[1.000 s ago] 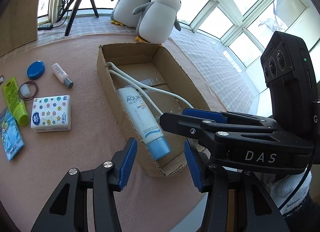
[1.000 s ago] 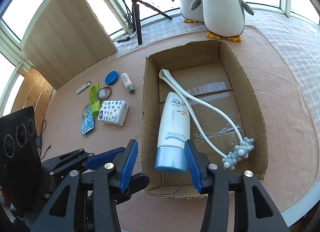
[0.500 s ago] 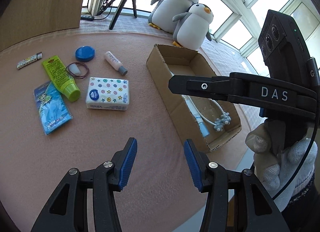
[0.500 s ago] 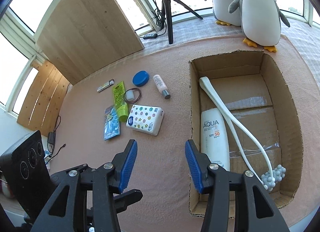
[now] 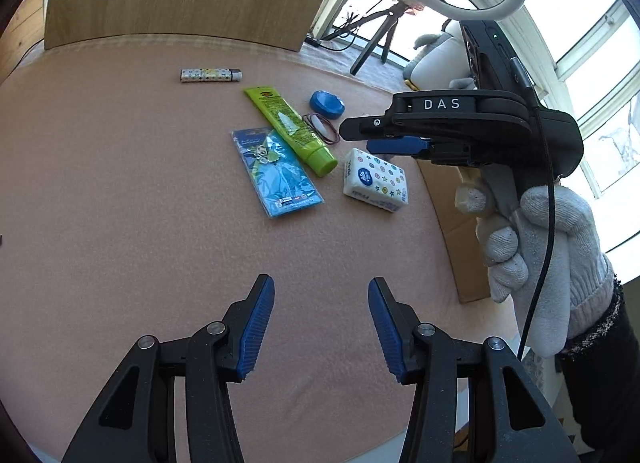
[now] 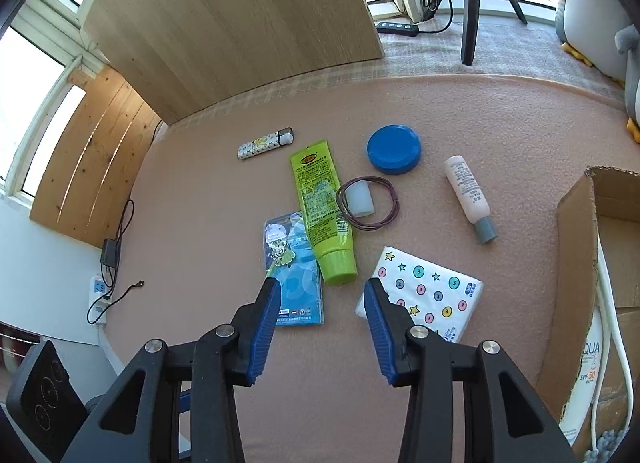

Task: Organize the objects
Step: 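Move the right gripper to the green tube and grasp its cap end, then lift the green tube with the right gripper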

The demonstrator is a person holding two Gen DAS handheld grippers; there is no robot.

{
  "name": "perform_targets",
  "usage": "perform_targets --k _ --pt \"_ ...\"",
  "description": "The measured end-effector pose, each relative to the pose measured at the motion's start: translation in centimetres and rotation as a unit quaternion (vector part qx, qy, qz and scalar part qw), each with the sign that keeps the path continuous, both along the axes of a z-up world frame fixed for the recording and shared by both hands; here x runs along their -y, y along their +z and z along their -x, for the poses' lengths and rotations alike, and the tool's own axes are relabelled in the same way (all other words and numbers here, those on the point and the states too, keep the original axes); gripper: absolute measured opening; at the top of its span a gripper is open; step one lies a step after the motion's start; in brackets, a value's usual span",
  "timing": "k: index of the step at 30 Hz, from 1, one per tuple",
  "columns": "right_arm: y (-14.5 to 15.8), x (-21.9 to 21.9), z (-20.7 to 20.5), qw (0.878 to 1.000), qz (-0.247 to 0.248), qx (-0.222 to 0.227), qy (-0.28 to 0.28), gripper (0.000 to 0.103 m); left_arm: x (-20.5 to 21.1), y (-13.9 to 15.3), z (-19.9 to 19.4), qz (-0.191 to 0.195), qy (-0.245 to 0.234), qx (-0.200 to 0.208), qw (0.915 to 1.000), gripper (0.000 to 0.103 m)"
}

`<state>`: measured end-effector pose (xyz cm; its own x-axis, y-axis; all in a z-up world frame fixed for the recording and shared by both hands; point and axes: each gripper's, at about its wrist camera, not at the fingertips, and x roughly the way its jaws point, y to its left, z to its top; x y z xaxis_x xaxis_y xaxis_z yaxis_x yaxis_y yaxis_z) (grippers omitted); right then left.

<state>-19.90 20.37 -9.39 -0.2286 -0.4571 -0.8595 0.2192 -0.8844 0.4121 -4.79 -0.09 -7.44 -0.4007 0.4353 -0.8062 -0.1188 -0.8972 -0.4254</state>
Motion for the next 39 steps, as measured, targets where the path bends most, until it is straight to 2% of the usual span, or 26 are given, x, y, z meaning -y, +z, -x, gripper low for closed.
perform_targets --k 8,15,19,24,39 --pt "-3.1 3.4 3.3 0.998 -0.051 0.021 -0.004 0.039 3.2 -0.4 -0.4 -0.005 0.026 0.005 0.9996 0.053" --pt "-4.9 4.7 4.5 0.995 -0.093 0.033 0.002 0.039 3.5 -0.5 -0.2 -0.008 0.024 0.007 0.9997 0.053" --pt "-5.9 4.7 4.4 0.996 -0.077 0.050 -0.004 0.034 3.6 -0.7 0.0 -0.008 0.025 0.009 0.9996 0.053" --pt "-5.9 4.8 3.3 0.997 -0.055 0.053 0.005 0.033 3.6 -1.0 0.3 -0.009 0.026 0.013 0.9995 0.053" --pt "-6.2 4.4 -4.7 0.998 0.001 0.068 0.001 0.033 1.5 -3.0 0.5 -0.006 -0.007 0.031 0.9995 0.053"
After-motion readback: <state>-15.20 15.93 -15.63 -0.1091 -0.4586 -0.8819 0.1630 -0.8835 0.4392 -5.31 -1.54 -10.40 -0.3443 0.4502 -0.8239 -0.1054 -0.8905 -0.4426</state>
